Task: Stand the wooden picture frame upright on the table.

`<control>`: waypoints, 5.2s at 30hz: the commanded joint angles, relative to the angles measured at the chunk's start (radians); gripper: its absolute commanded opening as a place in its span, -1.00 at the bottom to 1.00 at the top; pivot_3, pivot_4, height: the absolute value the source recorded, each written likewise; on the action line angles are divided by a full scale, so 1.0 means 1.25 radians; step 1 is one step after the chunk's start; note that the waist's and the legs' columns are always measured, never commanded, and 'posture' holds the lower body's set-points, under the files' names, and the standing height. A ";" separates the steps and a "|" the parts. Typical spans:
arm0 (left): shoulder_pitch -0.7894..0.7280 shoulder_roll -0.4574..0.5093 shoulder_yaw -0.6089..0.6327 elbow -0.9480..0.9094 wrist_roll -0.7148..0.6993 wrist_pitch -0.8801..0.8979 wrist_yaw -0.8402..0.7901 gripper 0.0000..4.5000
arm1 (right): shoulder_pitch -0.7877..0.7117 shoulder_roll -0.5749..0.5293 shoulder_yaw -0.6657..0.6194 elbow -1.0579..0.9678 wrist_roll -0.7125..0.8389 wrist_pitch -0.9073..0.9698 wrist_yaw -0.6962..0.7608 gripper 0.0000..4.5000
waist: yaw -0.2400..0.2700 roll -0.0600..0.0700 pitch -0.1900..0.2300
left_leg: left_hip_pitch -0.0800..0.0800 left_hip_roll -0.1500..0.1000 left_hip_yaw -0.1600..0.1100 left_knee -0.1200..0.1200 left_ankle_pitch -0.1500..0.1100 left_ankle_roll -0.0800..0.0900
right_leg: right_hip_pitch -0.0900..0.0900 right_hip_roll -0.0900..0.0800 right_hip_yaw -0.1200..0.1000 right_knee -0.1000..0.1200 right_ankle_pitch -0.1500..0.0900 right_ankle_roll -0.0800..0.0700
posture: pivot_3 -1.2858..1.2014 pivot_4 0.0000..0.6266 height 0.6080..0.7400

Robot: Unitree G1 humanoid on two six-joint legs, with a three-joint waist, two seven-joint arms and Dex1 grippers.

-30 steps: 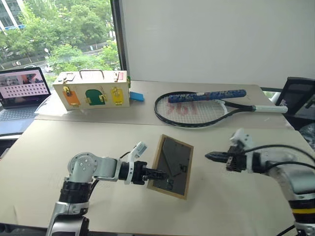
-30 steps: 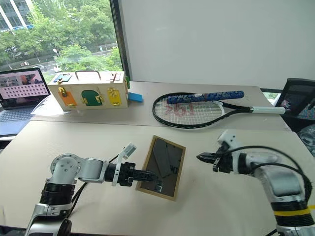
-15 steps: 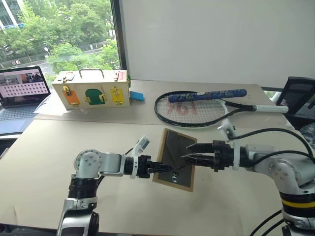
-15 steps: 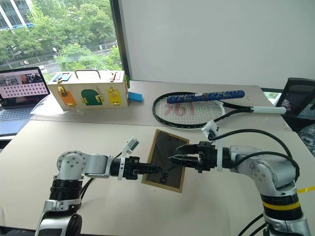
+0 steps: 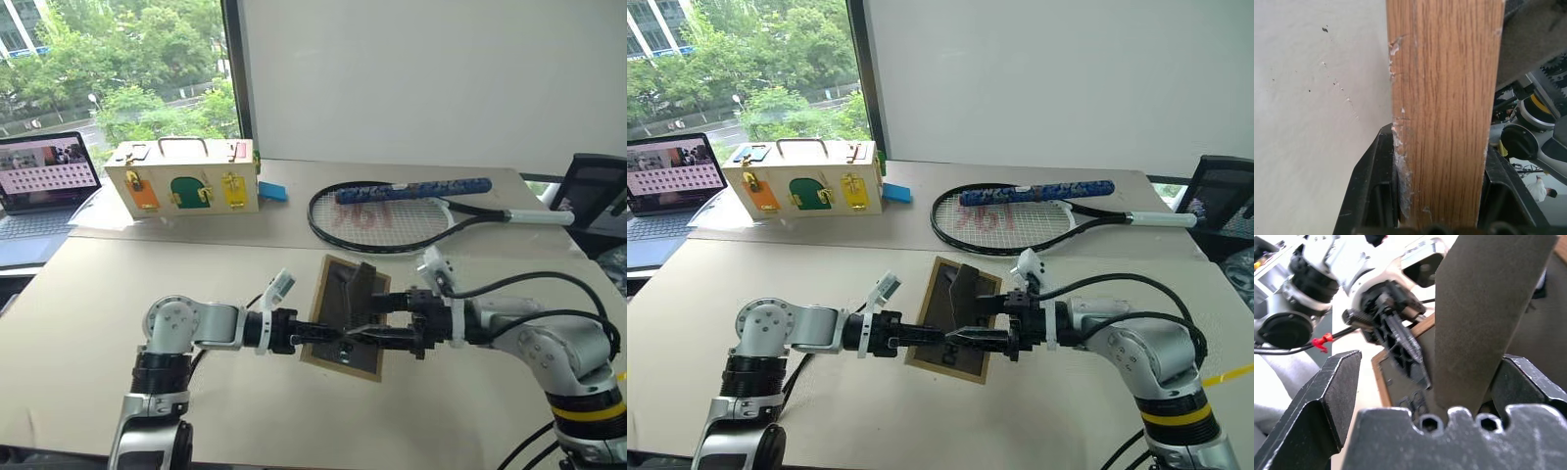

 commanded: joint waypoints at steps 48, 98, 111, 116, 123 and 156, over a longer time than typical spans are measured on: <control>-0.044 0.120 -0.030 0.190 -0.226 0.003 -0.060 -0.47 | -0.285 -0.117 0.362 0.680 -1.645 -1.556 -1.227 0.98 | 0.007 0.001 0.001 | 0.001 0.000 0.000 -0.003 0.003 -0.004 | 0.000 0.000 0.000 0.001 0.001 -0.001 | 0.03 -0.52 0.55; 0.244 0.396 0.123 -0.160 0.169 -0.511 -0.519 1.00 | -0.379 0.037 0.298 0.884 -0.532 -1.500 -0.322 -0.50 | -0.019 0.000 0.004 | 0.003 0.000 -0.001 -0.003 0.003 -0.005 | 0.002 -0.001 -0.001 0.003 0.001 -0.002 | 0.03 -0.52 0.55; 0.355 0.358 0.181 -0.233 0.220 -0.683 -0.566 1.00 | -0.228 0.035 0.199 0.491 -0.086 -0.538 0.082 -0.50 | -0.006 0.001 0.005 | 0.002 0.000 -0.001 -0.002 0.003 -0.005 | 0.001 0.000 -0.001 0.004 0.001 -0.002 | 0.03 -0.52 0.55; 0.364 0.385 0.186 -0.235 0.274 -0.747 -0.592 1.00 | -0.226 0.066 0.158 0.510 -0.074 -0.379 0.059 -0.50 | -0.008 0.001 0.005 | 0.002 0.000 -0.001 -0.002 0.003 -0.004 | 0.000 0.000 -0.001 0.003 0.000 -0.002 | 0.03 -0.52 0.55; 0.386 0.403 0.174 -0.231 0.319 -0.798 -0.627 1.00 | -0.242 0.131 0.112 0.581 -0.108 -0.298 0.044 -0.51 | -0.013 0.001 0.005 | 0.001 0.000 -0.001 -0.002 0.003 -0.004 | 0.000 0.000 -0.001 0.003 0.000 -0.002 | 0.03 -0.52 0.55; 0.309 0.380 0.114 -0.160 0.335 -0.772 -0.609 1.00 | -0.095 0.225 0.150 0.548 -0.346 -0.345 0.011 -0.15 | -0.015 -0.001 0.003 | 0.005 0.001 -0.001 -0.002 0.003 -0.004 | 0.003 0.001 -0.001 0.003 -0.002 0.003 | 0.03 -0.52 0.55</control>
